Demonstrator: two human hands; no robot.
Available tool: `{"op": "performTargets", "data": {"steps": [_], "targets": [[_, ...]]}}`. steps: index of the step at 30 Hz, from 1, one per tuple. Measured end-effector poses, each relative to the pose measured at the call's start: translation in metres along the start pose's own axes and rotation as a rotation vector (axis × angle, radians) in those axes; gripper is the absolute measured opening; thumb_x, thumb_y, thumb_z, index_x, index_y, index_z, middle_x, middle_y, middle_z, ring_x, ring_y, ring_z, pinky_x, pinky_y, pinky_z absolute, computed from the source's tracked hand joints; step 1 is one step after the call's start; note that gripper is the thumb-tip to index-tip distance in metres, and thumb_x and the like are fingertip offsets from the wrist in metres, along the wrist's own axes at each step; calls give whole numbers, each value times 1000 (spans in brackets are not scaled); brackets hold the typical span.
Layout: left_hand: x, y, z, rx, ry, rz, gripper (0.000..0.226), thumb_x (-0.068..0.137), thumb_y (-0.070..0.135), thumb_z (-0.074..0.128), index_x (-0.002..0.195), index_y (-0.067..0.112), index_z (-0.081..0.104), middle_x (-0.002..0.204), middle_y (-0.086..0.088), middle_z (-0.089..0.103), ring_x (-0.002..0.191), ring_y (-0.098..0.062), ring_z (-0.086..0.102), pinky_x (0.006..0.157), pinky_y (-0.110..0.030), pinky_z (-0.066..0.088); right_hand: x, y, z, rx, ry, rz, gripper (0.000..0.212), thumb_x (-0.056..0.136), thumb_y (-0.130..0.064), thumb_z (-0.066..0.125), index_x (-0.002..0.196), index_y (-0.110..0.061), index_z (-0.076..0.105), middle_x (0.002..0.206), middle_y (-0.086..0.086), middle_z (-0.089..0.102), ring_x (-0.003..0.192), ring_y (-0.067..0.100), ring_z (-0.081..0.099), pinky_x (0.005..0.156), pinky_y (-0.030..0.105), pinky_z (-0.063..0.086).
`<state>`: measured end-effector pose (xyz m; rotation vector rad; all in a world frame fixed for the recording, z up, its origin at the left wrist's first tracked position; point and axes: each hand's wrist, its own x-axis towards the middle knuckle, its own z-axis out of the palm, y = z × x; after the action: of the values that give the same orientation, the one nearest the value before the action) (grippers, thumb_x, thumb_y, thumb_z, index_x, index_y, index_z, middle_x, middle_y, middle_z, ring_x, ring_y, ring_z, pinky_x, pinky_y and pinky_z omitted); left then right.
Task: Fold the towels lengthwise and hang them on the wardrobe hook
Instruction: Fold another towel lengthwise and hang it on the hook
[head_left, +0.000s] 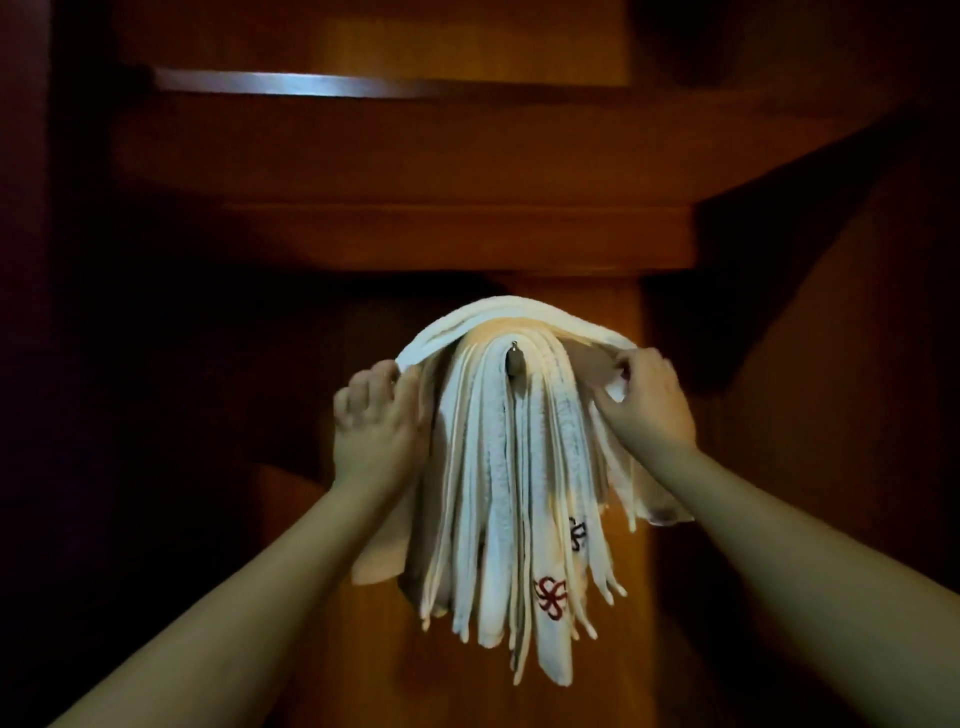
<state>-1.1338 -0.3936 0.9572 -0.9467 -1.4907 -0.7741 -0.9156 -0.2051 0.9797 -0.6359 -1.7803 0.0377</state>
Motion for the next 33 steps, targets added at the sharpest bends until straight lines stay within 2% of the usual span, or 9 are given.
{"op": "performTargets", "data": {"steps": [4, 6, 9, 12, 18, 22, 26, 30, 33], "targets": [[6, -10, 3, -167, -258, -409, 84, 84, 32, 71, 152, 13, 24, 151, -18, 34, 136, -35, 34, 109, -50, 33, 6, 15, 7, -124, 98, 115, 74, 87, -37, 70, 148, -17, 35, 146, 12, 36, 135, 32, 34, 112, 45, 27], [5, -11, 7, -297, -389, -502, 89, 84, 35, 75, 155, 18, 23, 153, -10, 38, 135, -30, 43, 100, -46, 45, 9, 15, 12, 32, -39, 194, 84, 87, -40, 71, 154, -24, 25, 155, 8, 32, 141, 29, 31, 115, 49, 26], [-2, -7, 11, -371, -440, -452, 35, 93, 27, 63, 127, 19, 59, 109, -4, 68, 85, -16, 66, 60, -26, 47, 9, 15, 15, 143, -318, 294, 47, 91, -37, 66, 133, -20, 54, 129, 11, 63, 108, 24, 63, 91, 43, 55], [-1, -19, 9, -412, -395, -499, 15, 98, 18, 53, 97, 15, 68, 72, 4, 60, 61, -13, 58, 50, -24, 36, 5, 18, 8, 216, -292, 341, 4, 93, -27, 62, 91, -25, 64, 89, 3, 71, 78, 17, 67, 66, 34, 57], [-31, 4, 7, -565, -432, -478, 19, 96, 24, 58, 78, 24, 63, 73, 3, 65, 66, -12, 63, 56, -26, 47, -18, 24, 20, 173, -443, 270, 26, 99, -47, 51, 99, -25, 65, 95, -1, 68, 81, 16, 64, 64, 29, 48], [-47, 24, 17, -685, -485, -662, 12, 93, 17, 60, 86, 26, 65, 80, 7, 67, 76, -12, 64, 61, -28, 49, -30, 22, 35, 329, -402, 303, 44, 99, -46, 53, 136, -21, 57, 124, 5, 64, 101, 19, 57, 83, 32, 44], [-81, 22, 18, -938, -692, -831, 28, 90, 24, 63, 118, 28, 65, 108, 0, 70, 102, -26, 65, 87, -47, 55, -50, 32, 41, 660, -526, 529, 46, 93, -50, 60, 129, -21, 55, 119, 6, 65, 117, 38, 59, 103, 53, 48], [-103, 24, 11, -1368, -848, -1035, 64, 92, 72, 19, 127, 32, 55, 115, -4, 70, 104, -28, 69, 70, -39, 58, -76, 40, 56, 1159, -551, 664, 65, 89, -73, 29, 128, -30, 57, 129, 10, 63, 127, 27, 55, 111, 47, 37], [-119, 30, 18, -1331, -843, -1018, 80, 81, 78, 8, 137, 36, 48, 115, 8, 70, 100, -11, 69, 77, -33, 55, -97, 34, 67, 1025, -590, 727, 79, 86, -82, 14, 129, -31, 58, 136, 9, 59, 133, 27, 49, 115, 47, 33]]}}
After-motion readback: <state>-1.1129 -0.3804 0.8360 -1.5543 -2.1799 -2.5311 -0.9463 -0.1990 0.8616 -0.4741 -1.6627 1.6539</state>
